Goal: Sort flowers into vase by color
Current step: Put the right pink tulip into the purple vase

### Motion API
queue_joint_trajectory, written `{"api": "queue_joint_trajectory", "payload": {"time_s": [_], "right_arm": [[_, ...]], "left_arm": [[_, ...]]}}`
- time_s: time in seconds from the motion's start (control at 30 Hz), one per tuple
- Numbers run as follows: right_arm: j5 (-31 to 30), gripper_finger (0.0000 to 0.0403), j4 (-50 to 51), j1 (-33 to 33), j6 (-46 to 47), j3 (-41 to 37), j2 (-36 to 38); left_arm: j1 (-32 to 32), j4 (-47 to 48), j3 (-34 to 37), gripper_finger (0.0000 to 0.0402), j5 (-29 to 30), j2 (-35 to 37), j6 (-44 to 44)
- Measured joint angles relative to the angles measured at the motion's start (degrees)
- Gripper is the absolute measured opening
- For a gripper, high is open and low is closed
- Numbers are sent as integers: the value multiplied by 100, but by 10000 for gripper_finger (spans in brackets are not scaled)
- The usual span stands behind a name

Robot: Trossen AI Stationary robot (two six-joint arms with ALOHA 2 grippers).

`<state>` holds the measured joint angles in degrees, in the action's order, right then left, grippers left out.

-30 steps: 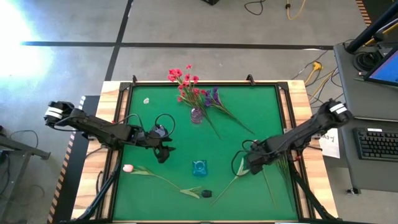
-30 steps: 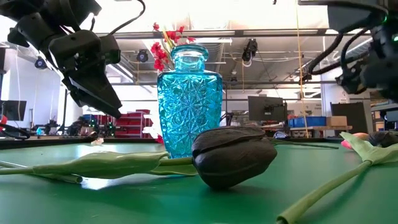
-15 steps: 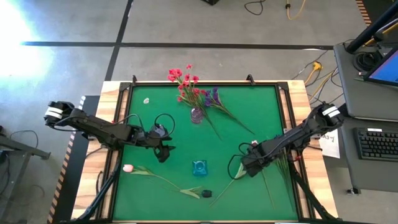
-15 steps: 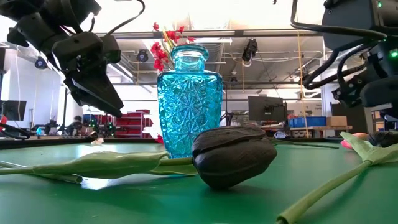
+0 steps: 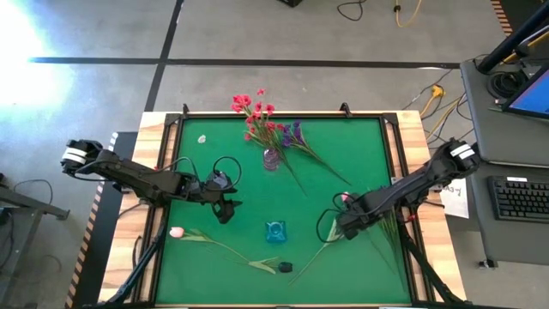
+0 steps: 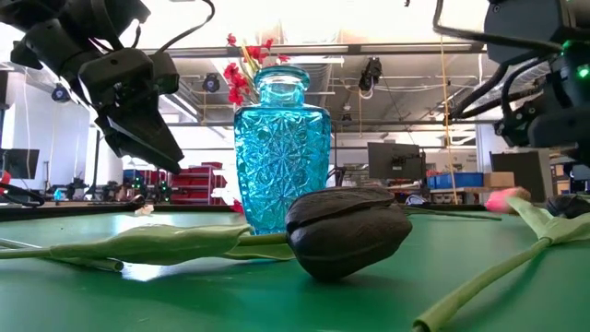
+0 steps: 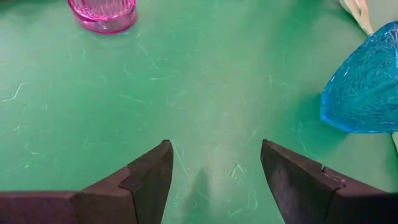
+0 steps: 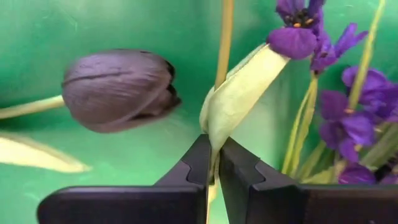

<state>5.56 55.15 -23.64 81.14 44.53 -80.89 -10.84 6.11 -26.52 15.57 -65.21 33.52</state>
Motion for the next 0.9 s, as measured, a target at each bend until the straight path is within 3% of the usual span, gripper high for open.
{"api": "queue_joint_trajectory", "payload": {"time_s": [0.3, 0.43, 0.57, 0.73, 0.9], "right_arm": [[-411, 18, 246, 2, -41, 45, 1032], [-1137, 18, 401, 2, 23, 146, 1598], [-2309, 18, 186, 2, -205, 346, 2097], [-3887, 18, -1264, 4, -1595, 396, 2553], [-4668, 18, -3080, 85, -3670, 396, 2678]], "left_arm": [[1, -4, 2, 231, 56, 0, 0], [1, 0, -11, 231, 59, 0, 0], [1, -13, -114, 231, 60, 0, -7], [1, -14, -197, 231, 61, 0, -24], [1, -7, -195, 231, 59, 0, 9]]}}
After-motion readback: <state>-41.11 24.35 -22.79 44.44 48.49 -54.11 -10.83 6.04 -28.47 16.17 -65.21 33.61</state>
